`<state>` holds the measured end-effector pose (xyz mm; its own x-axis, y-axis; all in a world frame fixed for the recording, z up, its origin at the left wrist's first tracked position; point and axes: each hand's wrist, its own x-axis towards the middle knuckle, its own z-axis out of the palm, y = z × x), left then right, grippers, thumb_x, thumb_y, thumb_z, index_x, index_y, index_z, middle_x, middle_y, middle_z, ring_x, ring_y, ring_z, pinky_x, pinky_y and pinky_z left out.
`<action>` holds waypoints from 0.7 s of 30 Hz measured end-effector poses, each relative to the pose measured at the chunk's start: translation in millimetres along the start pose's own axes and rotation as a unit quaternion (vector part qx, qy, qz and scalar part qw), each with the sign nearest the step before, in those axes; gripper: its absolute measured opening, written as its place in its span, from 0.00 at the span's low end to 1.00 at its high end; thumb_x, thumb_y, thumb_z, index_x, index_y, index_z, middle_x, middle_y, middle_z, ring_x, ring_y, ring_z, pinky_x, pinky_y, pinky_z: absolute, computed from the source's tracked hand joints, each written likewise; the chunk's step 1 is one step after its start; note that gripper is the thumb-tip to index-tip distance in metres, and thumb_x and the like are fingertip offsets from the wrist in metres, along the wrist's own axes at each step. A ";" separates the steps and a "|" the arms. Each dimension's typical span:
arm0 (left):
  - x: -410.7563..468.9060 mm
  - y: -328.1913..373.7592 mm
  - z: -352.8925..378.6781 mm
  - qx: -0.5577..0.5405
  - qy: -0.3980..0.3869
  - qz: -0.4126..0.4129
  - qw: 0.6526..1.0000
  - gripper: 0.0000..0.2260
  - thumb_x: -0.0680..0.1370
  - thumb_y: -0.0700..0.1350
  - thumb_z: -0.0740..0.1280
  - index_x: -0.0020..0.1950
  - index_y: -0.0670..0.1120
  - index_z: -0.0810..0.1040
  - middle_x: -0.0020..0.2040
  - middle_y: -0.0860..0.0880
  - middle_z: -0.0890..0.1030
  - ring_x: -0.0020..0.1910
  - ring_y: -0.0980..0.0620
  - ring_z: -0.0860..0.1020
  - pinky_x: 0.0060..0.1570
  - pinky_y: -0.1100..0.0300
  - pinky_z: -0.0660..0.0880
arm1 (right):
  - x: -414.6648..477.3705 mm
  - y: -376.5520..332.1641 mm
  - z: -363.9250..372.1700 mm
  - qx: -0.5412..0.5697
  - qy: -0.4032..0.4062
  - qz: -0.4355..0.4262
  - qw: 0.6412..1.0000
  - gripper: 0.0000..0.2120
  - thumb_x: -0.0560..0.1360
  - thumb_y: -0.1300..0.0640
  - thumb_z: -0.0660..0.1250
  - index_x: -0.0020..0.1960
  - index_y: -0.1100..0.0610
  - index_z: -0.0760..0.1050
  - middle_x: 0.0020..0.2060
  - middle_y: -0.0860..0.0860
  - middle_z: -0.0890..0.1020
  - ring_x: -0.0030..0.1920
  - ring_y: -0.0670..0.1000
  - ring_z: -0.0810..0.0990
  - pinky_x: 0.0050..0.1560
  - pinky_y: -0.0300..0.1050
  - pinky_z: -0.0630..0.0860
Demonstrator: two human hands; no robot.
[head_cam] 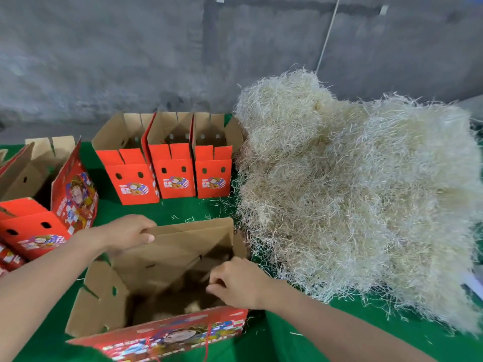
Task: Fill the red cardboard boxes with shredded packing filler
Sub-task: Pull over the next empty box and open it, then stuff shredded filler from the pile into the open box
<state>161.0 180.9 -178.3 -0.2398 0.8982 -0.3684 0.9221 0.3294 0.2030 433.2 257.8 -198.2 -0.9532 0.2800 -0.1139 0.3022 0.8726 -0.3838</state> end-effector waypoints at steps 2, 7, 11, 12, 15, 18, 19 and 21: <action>2.9 5.1 4.3 0.030 -0.016 -0.012 0.999 0.18 0.77 0.53 0.65 0.65 0.51 0.71 0.63 0.54 0.75 0.58 0.55 0.74 0.56 0.65 0.68 | -3.1 18.2 -13.2 0.052 0.068 0.035 0.996 0.12 0.78 0.54 0.60 0.49 0.58 0.80 0.45 0.52 0.83 0.42 0.52 0.81 0.47 0.41 0.75; 16.2 64.1 -5.0 -0.090 0.193 0.046 0.976 0.24 0.75 0.57 0.64 0.70 0.53 0.69 0.67 0.52 0.73 0.62 0.56 0.72 0.61 0.60 0.68 | -30.3 86.7 -69.5 0.124 0.255 0.145 0.948 0.09 0.78 0.64 0.59 0.53 0.59 0.77 0.45 0.53 0.82 0.39 0.45 0.81 0.39 0.36 0.79; 34.2 133.9 -21.2 -0.147 0.243 0.136 0.949 0.11 0.76 0.48 0.67 0.57 0.51 0.79 0.53 0.56 0.81 0.46 0.68 0.74 0.43 0.77 0.66 | -54.5 141.1 -115.7 0.072 0.409 0.237 0.878 0.17 0.74 0.64 0.65 0.63 0.58 0.73 0.58 0.54 0.76 0.54 0.52 0.78 0.56 0.39 0.74; 38.9 150.2 -25.8 -0.151 0.237 0.150 0.948 0.10 0.76 0.48 0.67 0.56 0.53 0.79 0.51 0.58 0.80 0.45 0.71 0.74 0.42 0.80 0.66 | -60.8 152.8 -126.6 0.048 0.449 0.249 0.857 0.19 0.73 0.63 0.67 0.64 0.57 0.71 0.60 0.55 0.73 0.58 0.54 0.74 0.60 0.42 0.71; 57.2 193.8 -38.9 -0.167 0.218 0.184 0.944 0.09 0.76 0.49 0.67 0.56 0.56 0.78 0.49 0.63 0.78 0.46 0.72 0.74 0.42 0.80 0.66 | -71.3 193.8 -159.0 -0.116 0.467 0.309 0.820 0.34 0.69 0.58 0.72 0.70 0.50 0.61 0.69 0.58 0.61 0.70 0.60 0.57 0.68 0.50 0.57; 75.9 232.2 -52.0 -0.205 0.214 0.180 0.938 0.14 0.76 0.49 0.67 0.61 0.55 0.76 0.48 0.64 0.77 0.46 0.68 0.75 0.42 0.75 0.68 | -74.0 236.2 -185.5 -0.192 0.324 0.405 0.833 0.48 0.68 0.54 0.72 0.72 0.39 0.39 0.73 0.56 0.34 0.71 0.64 0.32 0.65 0.65 0.36; 82.2 243.4 -56.2 -0.228 0.213 0.174 0.934 0.15 0.76 0.48 0.67 0.63 0.55 0.74 0.49 0.64 0.76 0.46 0.66 0.75 0.41 0.74 0.69 | -74.6 249.5 -190.2 -0.205 0.292 0.422 0.833 0.49 0.69 0.54 0.71 0.72 0.38 0.37 0.72 0.56 0.30 0.70 0.65 0.30 0.62 0.67 0.34; 92.3 263.0 -64.6 -0.287 0.197 0.169 0.922 0.19 0.76 0.48 0.67 0.66 0.53 0.71 0.54 0.61 0.76 0.48 0.64 0.76 0.43 0.72 0.71 | -76.4 267.3 -194.5 -0.201 0.249 0.449 0.834 0.39 0.72 0.57 0.66 0.73 0.41 0.48 0.73 0.59 0.36 0.72 0.67 0.38 0.64 0.69 0.39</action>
<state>361.8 369.3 -100.3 -0.1643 0.9765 0.1398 0.6787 0.0091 0.7344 588.3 547.5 -113.9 -0.2495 0.9374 0.2429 0.9664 0.2570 0.0007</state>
